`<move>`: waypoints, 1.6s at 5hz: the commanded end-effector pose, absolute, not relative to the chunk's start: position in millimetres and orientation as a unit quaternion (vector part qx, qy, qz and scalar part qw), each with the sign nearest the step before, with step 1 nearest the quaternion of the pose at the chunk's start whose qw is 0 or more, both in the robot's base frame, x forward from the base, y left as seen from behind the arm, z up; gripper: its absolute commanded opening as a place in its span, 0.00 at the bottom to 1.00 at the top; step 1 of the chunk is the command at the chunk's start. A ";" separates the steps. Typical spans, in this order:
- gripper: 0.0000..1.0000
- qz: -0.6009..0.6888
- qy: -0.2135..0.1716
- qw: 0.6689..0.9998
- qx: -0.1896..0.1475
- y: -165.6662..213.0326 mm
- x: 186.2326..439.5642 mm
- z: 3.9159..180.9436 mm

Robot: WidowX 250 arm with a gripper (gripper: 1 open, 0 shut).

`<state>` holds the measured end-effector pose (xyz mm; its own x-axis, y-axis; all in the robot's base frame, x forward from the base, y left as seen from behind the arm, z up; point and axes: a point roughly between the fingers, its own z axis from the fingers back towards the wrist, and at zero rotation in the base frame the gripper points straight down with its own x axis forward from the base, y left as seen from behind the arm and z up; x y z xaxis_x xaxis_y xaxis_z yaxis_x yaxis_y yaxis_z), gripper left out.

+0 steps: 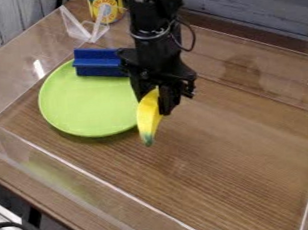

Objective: Put the banana in the green plate

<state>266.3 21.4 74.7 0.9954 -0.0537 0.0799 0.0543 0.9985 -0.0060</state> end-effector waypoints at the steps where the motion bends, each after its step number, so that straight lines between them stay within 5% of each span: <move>1: 0.00 -0.017 -0.066 0.998 0.006 43.7 273.8 92.6; 3: 0.00 -0.079 -0.071 0.994 0.012 92.6 260.3 105.1; 5: 0.00 -0.060 -0.071 0.995 0.021 112.6 262.3 79.6; 8: 0.00 -0.070 -0.070 0.995 0.027 128.8 268.0 78.9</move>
<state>260.0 125.9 64.8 0.9861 -0.1368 0.0941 0.1341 0.9904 0.0338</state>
